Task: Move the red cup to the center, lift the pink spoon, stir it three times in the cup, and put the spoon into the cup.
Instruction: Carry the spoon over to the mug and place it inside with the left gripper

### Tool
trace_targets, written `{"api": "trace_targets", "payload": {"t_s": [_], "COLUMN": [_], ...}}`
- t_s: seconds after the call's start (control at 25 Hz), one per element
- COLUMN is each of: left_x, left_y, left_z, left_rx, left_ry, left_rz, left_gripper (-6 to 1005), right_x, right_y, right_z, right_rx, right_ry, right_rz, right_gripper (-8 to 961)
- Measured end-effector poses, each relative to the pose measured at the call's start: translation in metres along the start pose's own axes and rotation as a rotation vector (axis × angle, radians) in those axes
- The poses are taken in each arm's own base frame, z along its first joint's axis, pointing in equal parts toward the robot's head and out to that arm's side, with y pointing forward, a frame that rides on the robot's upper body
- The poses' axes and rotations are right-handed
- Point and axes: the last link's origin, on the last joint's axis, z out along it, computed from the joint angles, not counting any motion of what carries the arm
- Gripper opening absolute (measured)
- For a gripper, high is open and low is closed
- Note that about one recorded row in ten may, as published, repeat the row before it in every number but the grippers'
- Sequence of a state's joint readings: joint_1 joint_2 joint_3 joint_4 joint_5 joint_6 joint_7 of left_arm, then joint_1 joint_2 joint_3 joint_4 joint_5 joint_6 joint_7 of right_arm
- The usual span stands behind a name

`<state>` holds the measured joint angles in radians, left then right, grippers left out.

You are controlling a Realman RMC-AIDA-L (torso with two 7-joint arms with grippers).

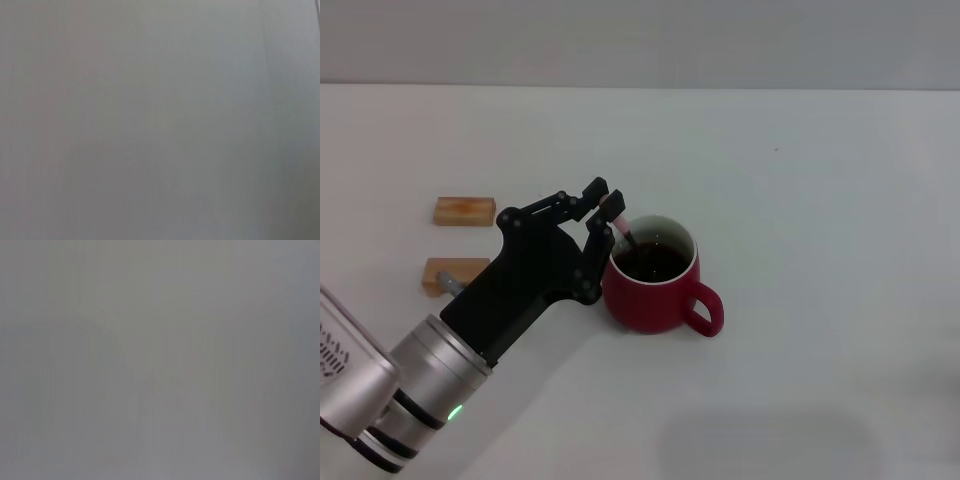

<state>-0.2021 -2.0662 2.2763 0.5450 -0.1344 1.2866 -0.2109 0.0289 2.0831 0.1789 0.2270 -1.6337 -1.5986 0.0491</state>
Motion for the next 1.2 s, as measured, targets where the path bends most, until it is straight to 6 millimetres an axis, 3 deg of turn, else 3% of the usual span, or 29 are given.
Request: {"api": "trace_targets", "payload": {"t_s": [1.2], "left_x": [-0.006], "left_y": [0.001], "left_z": [0.022], "left_rx": [-0.052], "left_ry": [-0.053], "left_rz": [-0.002], "left_gripper": [167], "right_x": [0.0], "right_y": [-0.002], "right_z": [-0.004], "right_rx": [0.007], "right_ry": [-0.002], "right_rz": [-0.003], "right_gripper": [0]}}
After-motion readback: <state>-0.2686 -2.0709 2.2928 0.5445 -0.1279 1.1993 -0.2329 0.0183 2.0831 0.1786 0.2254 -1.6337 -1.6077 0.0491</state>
